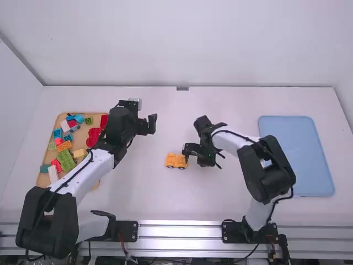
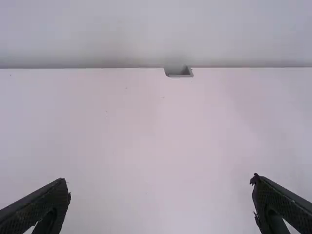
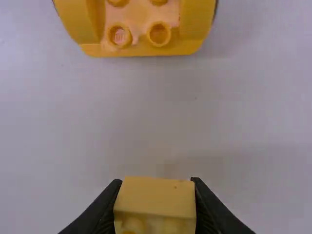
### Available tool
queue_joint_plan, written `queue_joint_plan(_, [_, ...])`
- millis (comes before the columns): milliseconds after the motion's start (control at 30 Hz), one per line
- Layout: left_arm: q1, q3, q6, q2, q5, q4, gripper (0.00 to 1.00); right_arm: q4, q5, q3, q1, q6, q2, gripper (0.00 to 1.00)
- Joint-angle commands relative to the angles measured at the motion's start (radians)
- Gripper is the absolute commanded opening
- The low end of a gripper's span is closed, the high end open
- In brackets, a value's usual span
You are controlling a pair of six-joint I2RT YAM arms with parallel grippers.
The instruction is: Assemble lego blocks to make yellow taxi
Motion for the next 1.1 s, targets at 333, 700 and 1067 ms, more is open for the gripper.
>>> queue_joint_plan(333, [0.010,-0.002,0.035,-0.017,-0.006,0.001,0.99,-0.027,0.021,0.082,0.002,-0.003,0.077,0.98])
queue_joint_plan(700, [0.006,-0.002,0.033,-0.017,-0.006,-0.020,0.99,-0.197,-0.147,0.245,-0.064,0.037,-0.140,0.98])
queue_joint_plan(1067, [0.035,-0.002,0.750,-0.016,0.425,-0.199,0.99,-0.028,-0.446,0.016,-0.344,-0.080,-0.363,0.98])
